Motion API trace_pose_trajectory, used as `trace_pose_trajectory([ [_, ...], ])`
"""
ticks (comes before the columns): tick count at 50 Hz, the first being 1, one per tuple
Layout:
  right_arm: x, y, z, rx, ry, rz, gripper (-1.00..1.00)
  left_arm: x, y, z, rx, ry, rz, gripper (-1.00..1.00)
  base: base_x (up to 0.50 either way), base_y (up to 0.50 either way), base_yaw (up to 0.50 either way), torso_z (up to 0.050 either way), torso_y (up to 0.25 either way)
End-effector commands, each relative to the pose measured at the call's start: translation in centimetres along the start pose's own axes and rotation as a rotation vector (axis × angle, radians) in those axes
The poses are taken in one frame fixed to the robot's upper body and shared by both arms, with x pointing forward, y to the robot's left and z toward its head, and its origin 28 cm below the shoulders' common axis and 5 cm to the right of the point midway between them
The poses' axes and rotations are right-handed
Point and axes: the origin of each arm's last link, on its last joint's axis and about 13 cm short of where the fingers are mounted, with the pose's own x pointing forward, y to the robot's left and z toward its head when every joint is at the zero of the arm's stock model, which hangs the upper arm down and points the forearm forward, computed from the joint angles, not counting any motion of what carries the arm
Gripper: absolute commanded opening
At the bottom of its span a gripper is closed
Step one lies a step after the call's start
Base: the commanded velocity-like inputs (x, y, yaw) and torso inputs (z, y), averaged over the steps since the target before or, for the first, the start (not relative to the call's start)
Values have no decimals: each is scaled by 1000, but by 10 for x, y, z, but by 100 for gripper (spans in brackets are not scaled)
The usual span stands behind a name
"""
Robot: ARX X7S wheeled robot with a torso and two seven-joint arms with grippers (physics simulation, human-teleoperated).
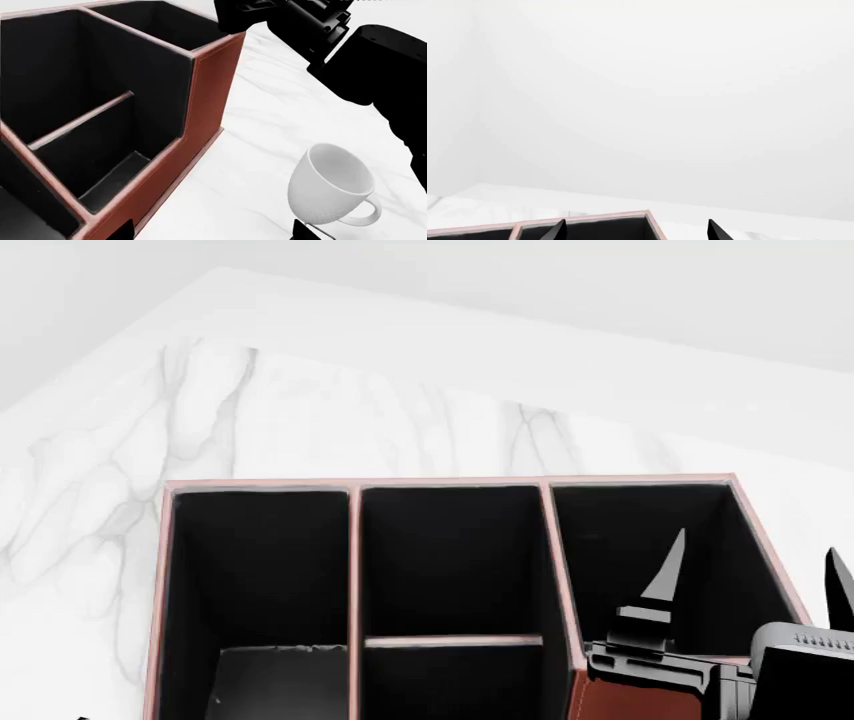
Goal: Pick up the book and place it in the front compartment of the caddy.
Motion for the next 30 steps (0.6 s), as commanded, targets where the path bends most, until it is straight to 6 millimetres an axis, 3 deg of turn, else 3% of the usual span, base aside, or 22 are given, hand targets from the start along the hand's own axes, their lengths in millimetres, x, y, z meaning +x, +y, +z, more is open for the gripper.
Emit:
trace_pose_trajectory([
  [1,0,-2,1,-3,-2,-11,100,-2,-8,-3,-8,79,-96,100,0,0,0,0,0],
  [6,0,-2,-2,-5,3,-11,100,-3,-15,-6,26,115,-168,100,0,0,0,0,0],
  [30,0,-1,-4,-14,5,-10,100,13,-11,-27,74,288,-180,100,0,0,0,0,0],
])
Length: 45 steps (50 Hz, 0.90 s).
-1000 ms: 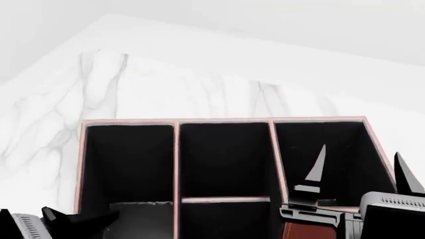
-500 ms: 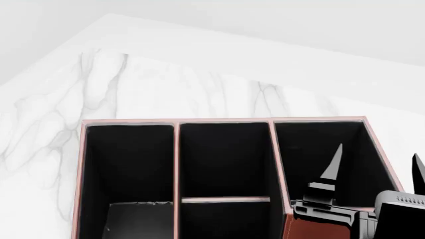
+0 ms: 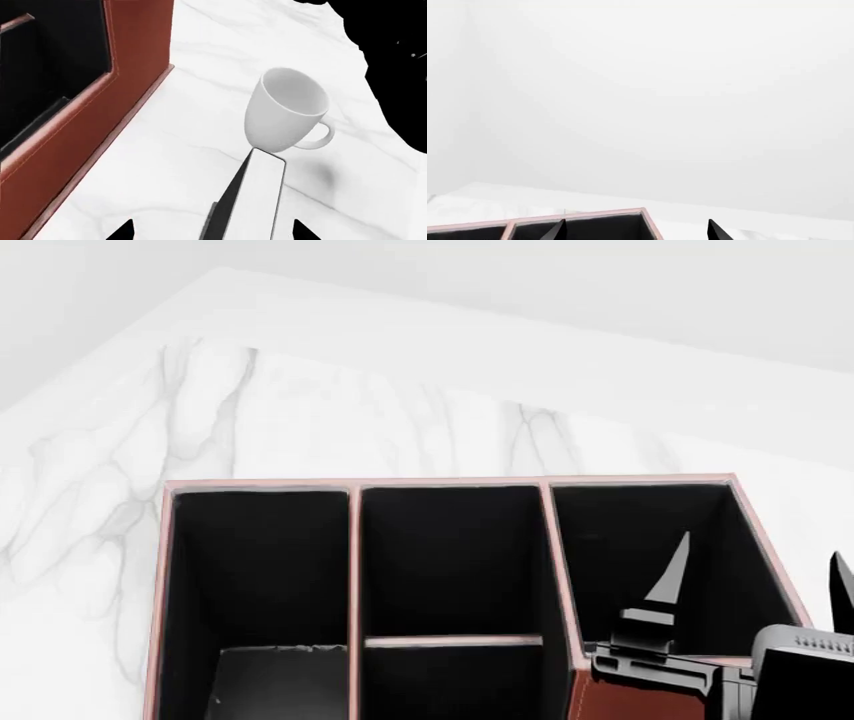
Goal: Pick up the book and place it in the front compartment of the caddy.
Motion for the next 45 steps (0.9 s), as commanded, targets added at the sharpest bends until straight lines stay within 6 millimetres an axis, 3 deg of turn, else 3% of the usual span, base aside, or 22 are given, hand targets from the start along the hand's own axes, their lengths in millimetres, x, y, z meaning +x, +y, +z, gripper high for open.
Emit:
trace_pose_trajectory([
  [1,0,0,-1,-3,0,2,100,8,2,-7,34,86,-32,100,0,0,0,0,0],
  [39,0,1,-2,-2,0,12,100,39,29,-26,63,178,-52,100,0,0,0,0,0],
  [40,0,1,-2,-2,-1,12,100,40,30,-26,66,172,-47,-100,0,0,0,0,0],
  [45,0,1,-3,-3,1,10,100,41,31,-26,80,153,-31,-100,0,0,0,0,0],
])
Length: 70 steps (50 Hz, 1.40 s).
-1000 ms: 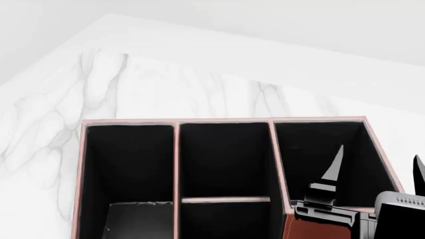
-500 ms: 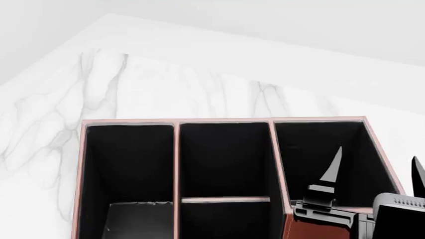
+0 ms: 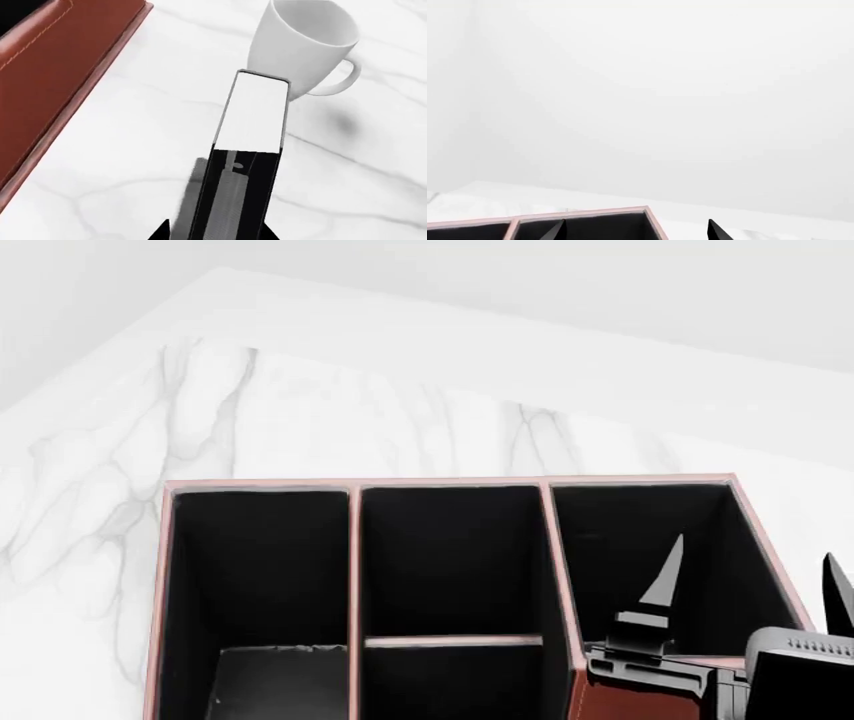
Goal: Pick up the book and place it in the front compartment of the caddy.
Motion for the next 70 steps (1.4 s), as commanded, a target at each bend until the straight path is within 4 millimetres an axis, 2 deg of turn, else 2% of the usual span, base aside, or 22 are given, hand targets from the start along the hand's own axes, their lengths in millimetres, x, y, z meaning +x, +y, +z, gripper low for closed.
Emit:
trace_pose_trajectory([
  [1,0,0,-1,0,0,-1,100,5,5,-4,33,-8,43,-100,0,0,0,0,0],
  [14,-1,0,-1,2,3,2,100,-8,-1,8,106,-81,60,-100,0,0,0,0,0],
  [31,-2,1,0,4,2,12,100,-55,1,62,290,-185,203,-100,0,0,0,0,1],
  [57,-2,2,0,-1,6,25,100,-87,-1,107,581,-176,238,-100,0,0,0,0,1],
  [70,2,-12,3,1,-9,-54,100,-92,41,141,700,-189,333,-100,0,0,0,0,1],
])
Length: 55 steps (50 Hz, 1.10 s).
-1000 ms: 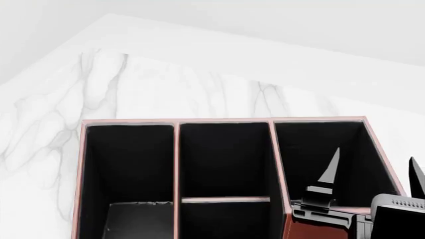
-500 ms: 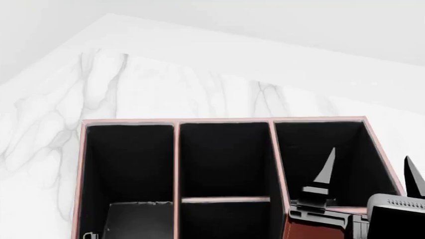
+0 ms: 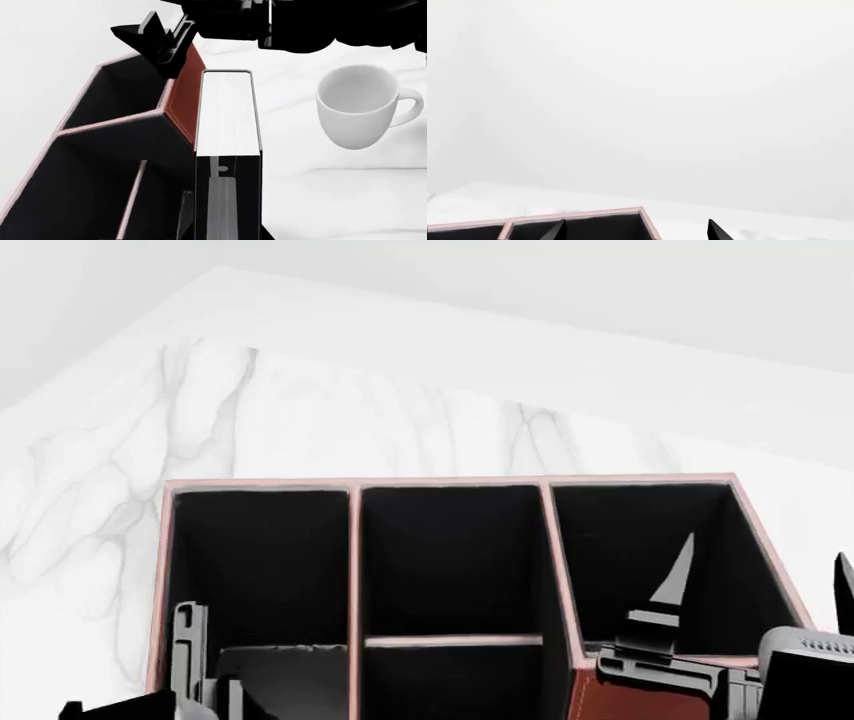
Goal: Pick up the book and place it in the front compartment of the caddy.
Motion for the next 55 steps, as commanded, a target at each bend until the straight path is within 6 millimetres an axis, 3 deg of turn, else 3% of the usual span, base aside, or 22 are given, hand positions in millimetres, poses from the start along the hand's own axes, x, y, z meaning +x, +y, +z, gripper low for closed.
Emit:
trace_pose_trajectory([
  [1,1,-8,2,0,-10,-47,100,0,41,14,126,-18,109,-100,0,0,0,0,0],
  [10,3,-13,2,0,-17,-76,100,3,58,20,184,-60,111,-100,0,0,0,0,1],
  [18,2,-17,1,1,-15,-91,100,8,70,15,229,-109,61,-100,0,0,0,0,1],
  [35,2,-20,-6,0,3,-110,100,29,102,3,353,-101,158,-100,0,0,0,0,1],
  [55,3,-20,-16,2,28,-117,100,52,114,-19,365,-95,208,-100,0,0,0,0,1],
])
